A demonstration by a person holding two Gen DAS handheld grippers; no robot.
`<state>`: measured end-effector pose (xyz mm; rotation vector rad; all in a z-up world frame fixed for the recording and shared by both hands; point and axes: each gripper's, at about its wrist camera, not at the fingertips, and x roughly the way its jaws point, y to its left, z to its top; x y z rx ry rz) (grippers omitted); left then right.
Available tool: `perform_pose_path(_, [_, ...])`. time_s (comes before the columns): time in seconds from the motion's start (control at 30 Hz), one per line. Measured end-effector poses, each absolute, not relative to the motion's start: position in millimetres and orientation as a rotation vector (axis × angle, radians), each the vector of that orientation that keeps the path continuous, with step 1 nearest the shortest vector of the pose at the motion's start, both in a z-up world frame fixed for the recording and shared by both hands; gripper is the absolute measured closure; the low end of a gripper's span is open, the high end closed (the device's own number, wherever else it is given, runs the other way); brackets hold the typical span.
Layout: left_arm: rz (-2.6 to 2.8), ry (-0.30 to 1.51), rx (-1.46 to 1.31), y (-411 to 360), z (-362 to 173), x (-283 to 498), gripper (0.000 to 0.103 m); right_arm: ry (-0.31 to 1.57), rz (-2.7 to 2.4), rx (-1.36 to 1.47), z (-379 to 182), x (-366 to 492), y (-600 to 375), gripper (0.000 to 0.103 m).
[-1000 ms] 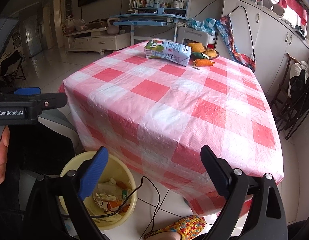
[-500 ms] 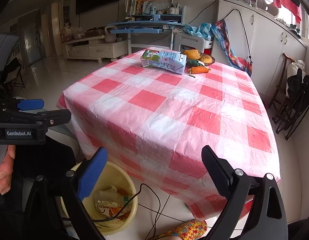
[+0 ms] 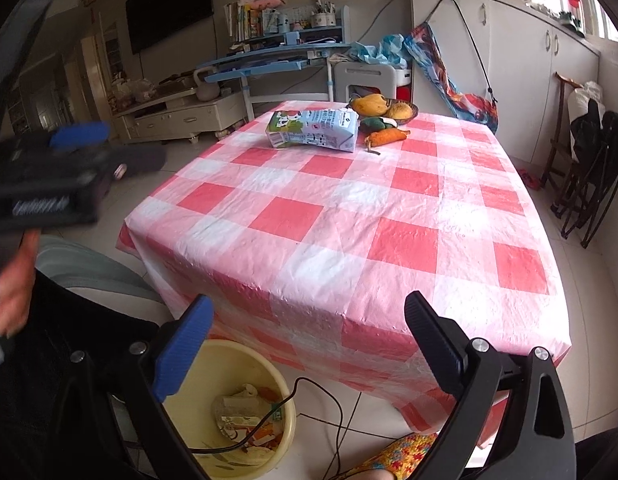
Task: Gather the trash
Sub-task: 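Raise both tools back over the table, then grasp the blue milk carton with the left tool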
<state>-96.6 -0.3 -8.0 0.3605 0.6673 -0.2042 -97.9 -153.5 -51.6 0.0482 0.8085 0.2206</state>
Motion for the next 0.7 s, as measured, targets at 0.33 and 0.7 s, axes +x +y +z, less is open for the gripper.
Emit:
perform_pose_path(0.33, [-0.309, 0.653, 0.738, -59, -29, 28, 0.008, 0.847, 0.248, 0.106, -62, -81, -154, 0.010])
perform_pose_path(0.7, [-0.470, 0.739, 0.955, -120, -92, 120, 0.011, 0.888, 0.281, 0.177, -71, -70, -161, 0.010])
